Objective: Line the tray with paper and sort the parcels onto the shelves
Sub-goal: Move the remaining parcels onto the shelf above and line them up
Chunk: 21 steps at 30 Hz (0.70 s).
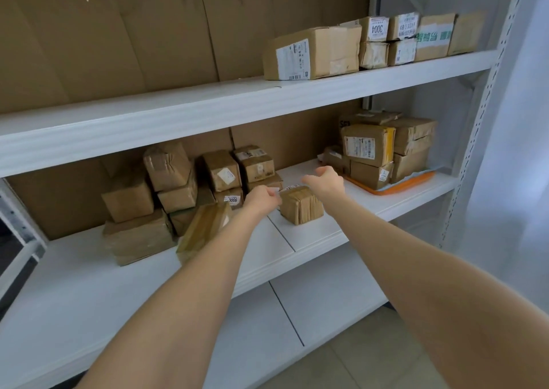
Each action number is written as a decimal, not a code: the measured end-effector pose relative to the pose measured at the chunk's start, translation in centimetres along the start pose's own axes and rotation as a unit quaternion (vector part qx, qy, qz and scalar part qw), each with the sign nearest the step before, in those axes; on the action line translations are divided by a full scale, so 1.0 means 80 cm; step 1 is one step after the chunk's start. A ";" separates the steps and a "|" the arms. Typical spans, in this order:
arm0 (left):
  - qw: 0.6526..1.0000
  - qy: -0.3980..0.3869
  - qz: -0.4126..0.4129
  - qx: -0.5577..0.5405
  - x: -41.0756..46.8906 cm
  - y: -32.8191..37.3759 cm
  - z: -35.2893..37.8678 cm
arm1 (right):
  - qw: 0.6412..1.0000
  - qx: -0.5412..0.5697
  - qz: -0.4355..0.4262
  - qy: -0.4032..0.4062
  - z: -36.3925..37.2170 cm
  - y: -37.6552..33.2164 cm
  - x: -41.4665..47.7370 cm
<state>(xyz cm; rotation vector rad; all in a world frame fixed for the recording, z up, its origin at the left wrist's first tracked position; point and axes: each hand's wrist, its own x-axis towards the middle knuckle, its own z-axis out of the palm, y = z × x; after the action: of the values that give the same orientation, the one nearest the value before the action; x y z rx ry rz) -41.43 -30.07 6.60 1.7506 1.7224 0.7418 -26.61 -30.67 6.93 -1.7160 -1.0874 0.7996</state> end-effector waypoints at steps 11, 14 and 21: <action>0.997 -0.058 0.000 0.061 0.066 -0.050 -0.009 | 0.999 -0.015 0.031 0.000 0.082 0.009 0.041; 0.995 -0.065 -0.001 0.069 0.087 -0.062 -0.013 | 0.997 -0.054 0.045 -0.010 0.102 0.007 0.052; 0.989 -0.016 -0.064 0.135 0.139 -0.111 -0.049 | 0.986 -0.080 0.098 -0.111 0.155 0.008 0.064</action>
<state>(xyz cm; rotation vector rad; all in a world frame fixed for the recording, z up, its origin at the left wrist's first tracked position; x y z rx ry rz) -50.19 -18.77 2.82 1.7928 1.9668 0.4372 -35.01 -21.66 1.62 -1.9245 -1.1692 1.0742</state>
